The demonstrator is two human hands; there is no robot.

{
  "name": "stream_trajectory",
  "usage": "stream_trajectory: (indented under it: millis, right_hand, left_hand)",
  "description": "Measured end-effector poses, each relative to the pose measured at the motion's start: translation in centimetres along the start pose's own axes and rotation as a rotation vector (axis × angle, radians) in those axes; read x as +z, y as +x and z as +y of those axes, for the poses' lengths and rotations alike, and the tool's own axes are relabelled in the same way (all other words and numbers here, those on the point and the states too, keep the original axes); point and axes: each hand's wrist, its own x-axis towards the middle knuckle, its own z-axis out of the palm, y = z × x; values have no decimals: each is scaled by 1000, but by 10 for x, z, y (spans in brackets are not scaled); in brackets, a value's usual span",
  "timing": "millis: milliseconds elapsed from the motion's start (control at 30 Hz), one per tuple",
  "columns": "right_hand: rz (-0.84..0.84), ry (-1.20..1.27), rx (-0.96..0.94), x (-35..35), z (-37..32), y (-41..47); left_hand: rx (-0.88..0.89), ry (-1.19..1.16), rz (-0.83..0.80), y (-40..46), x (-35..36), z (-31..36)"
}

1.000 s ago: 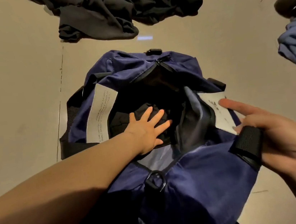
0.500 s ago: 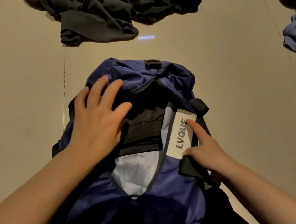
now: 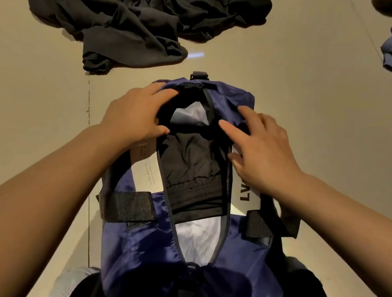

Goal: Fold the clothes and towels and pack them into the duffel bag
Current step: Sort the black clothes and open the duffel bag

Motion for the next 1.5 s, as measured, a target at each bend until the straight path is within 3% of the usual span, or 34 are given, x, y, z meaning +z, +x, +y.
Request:
stream_trajectory:
  millis: [167,333,400,467,567,700,733,800,900,967,1233,1400,1500]
  right_hand:
    - [-213,-103,99,13,33,49]
    - [-268,-85,49,18,49,57]
    - [-280,-64,40,20,52,59]
    - [-249,-105,36,20,52,58]
    - [-44,-246,23,14,35,43]
    - [127,-63,-141,4,-5,13]
    - [117,23,-204,4,-15,7]
    - [-66,137,-191,11,-39,2]
    - [-420,249,73,28,-62,23]
    - [-549,317,181,40,-70,41]
    - [-507,65,153,63,-69,47]
    - [-532,44,172,56,-71,51]
    - [-397,-28,-54,55,-78,45]
  left_hand:
    - [148,143,-106,13,13,-14]
    - [418,257,158,11,31,-11]
    - [378,277,143,16,33,-1]
    - [247,258,-15,27,34,10]
    - [164,300,-217,50,36,23]
    - [143,172,-194,67,38,22]
    - [143,132,-185,68,37,20]
    - [153,91,-210,70,29,17]
    - [163,31,-252,72,13,14]
    - [163,-21,-263,71,4,15]
    - [154,-92,-204,36,-6,24]
    - [111,55,-126,43,-3,14]
    - [145,85,-32,38,1,-1]
